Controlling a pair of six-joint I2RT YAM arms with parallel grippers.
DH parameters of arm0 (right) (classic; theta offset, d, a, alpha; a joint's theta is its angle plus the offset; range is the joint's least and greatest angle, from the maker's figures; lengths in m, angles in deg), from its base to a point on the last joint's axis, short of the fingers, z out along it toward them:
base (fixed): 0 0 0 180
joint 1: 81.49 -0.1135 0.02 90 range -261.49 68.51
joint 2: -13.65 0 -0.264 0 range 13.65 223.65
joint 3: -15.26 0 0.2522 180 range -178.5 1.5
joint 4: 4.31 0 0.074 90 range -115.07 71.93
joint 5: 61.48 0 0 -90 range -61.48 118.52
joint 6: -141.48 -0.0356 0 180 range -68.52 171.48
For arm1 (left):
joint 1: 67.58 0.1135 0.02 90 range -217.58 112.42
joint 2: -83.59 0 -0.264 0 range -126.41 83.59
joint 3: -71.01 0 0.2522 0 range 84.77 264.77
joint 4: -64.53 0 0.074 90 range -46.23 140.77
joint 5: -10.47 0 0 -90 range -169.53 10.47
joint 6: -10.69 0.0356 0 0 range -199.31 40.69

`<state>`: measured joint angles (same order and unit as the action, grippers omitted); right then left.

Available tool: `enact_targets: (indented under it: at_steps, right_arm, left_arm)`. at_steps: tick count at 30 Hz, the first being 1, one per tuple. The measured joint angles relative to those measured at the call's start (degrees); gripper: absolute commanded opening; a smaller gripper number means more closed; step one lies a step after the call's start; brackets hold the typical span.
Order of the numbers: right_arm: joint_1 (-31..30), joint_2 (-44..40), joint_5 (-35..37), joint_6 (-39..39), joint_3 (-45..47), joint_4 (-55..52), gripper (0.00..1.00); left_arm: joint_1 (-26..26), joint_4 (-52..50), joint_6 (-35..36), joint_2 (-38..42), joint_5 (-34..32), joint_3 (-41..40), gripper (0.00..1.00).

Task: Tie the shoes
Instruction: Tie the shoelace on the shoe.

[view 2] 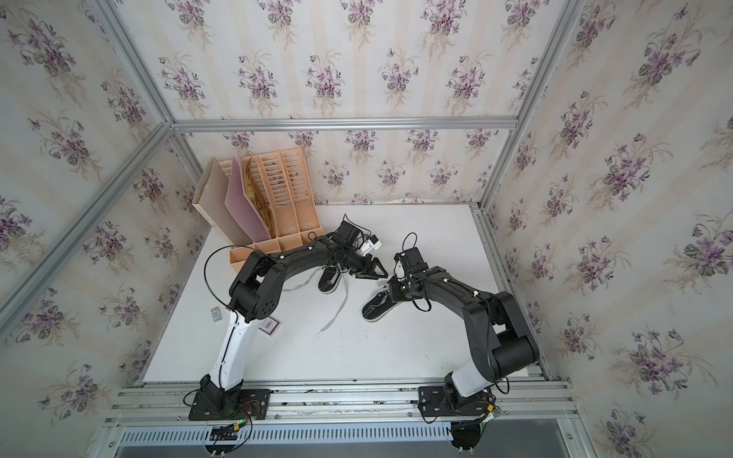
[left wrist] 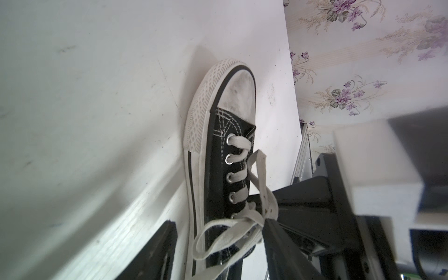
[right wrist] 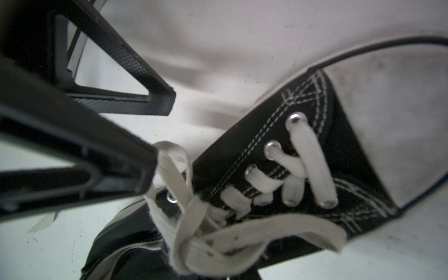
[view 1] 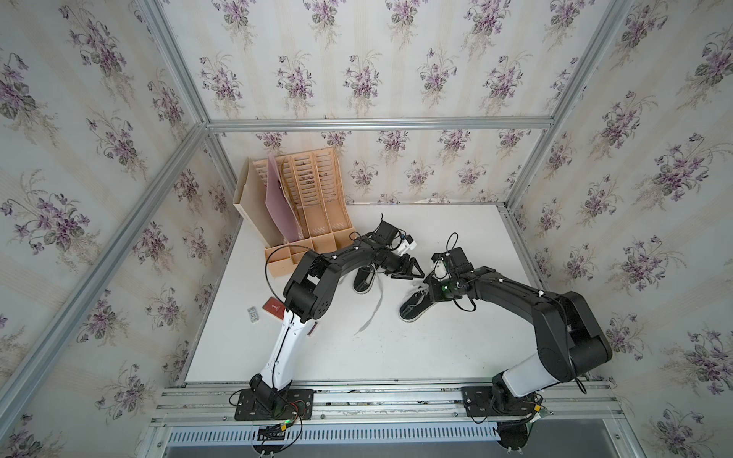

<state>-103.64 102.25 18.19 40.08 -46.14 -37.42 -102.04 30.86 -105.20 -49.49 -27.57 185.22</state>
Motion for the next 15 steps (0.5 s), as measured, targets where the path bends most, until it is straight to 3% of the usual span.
enact_targets:
  at_steps: [15]
  right_arm:
    - [0.6,-5.2,2.8,-9.3,4.9,-3.8,0.00]
  left_arm:
    - [0.8,0.3,-0.1,1.4,2.1,-1.3,0.66]
